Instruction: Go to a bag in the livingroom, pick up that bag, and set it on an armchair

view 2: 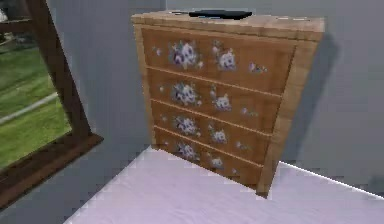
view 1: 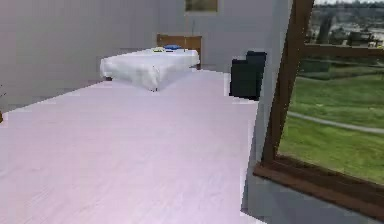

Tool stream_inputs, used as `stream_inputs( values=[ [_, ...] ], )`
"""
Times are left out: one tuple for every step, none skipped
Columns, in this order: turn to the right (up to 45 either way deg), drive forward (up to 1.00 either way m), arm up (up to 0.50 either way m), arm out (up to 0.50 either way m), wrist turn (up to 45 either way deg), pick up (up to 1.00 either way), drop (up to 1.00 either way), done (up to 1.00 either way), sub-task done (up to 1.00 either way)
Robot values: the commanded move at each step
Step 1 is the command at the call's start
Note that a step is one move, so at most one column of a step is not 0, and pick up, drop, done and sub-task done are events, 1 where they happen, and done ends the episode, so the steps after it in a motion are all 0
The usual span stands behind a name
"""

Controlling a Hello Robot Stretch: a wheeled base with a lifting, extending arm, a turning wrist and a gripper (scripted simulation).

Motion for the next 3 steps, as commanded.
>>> stream_inputs(
  values=[
    [-45.0, 0.0, 0.0, 0.0, 0.0, 0.0, 0.0, 0.0, 0.0],
    [0.0, 1.0, 0.0, 0.0, 0.0, 0.0, 0.0, 0.0, 0.0],
    [0.0, 1.0, 0.0, 0.0, 0.0, 0.0, 0.0, 0.0, 0.0]
  ],
)
